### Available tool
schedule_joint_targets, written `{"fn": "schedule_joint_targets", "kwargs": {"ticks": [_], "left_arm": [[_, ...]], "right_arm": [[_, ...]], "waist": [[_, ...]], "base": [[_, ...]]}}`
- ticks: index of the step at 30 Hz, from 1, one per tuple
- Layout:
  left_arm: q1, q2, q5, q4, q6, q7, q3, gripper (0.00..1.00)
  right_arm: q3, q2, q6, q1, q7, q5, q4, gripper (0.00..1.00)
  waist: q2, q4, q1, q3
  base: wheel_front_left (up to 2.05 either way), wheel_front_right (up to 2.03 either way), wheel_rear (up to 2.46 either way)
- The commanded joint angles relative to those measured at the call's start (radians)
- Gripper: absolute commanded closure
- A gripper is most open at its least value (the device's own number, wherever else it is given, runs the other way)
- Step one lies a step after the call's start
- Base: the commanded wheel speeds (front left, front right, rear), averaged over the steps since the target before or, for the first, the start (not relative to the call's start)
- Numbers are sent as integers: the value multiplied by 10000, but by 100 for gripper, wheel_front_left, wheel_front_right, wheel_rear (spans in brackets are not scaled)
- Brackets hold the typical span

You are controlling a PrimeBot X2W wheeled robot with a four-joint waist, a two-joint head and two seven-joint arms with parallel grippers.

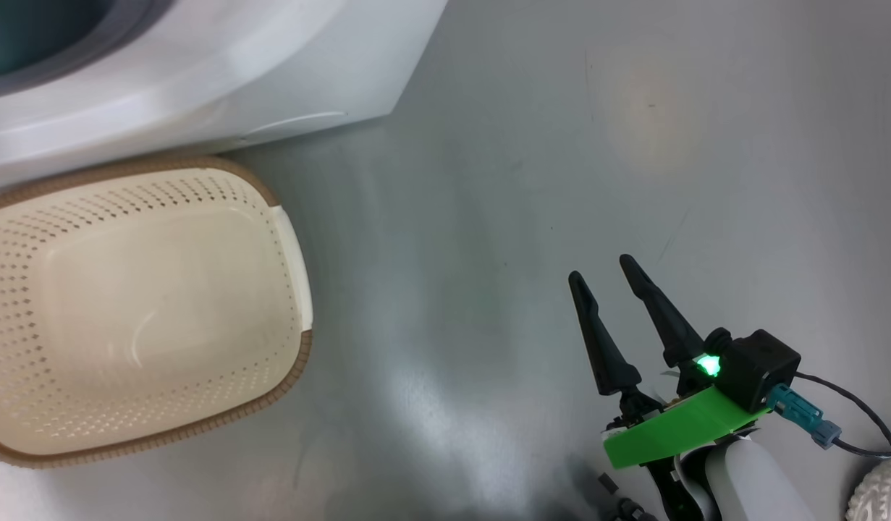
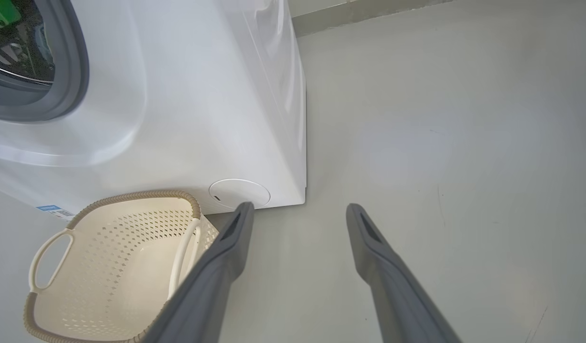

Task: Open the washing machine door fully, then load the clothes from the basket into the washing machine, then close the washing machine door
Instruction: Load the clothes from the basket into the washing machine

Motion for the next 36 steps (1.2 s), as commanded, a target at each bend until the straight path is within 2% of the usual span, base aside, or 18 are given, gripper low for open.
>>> {"fn": "schedule_joint_targets", "kwargs": {"ticks": [1,13,21,31,36], "left_arm": [[-319,437,3,-340,-20,-83,-27,100],[-1394,508,-98,-806,-227,-150,-265,100],[-1910,828,-303,-489,-304,-106,-255,100],[-2440,1127,-211,245,-270,766,-558,100],[-2455,1164,-262,364,-244,643,-614,100]], "right_arm": [[248,9,62,399,-48,174,-231,0],[515,9,62,476,-48,364,-348,0],[677,9,62,470,-48,511,-374,0],[812,9,62,414,-48,726,-423,0],[752,9,62,371,-48,746,-400,0]], "waist": [[0,-42,0,128],[0,-289,0,695],[0,-437,0,1140],[0,-687,0,1503],[0,-678,0,1506]], "base": [[0,0,0],[0,0,0],[0,0,0],[0,0,0],[0,0,0]]}}
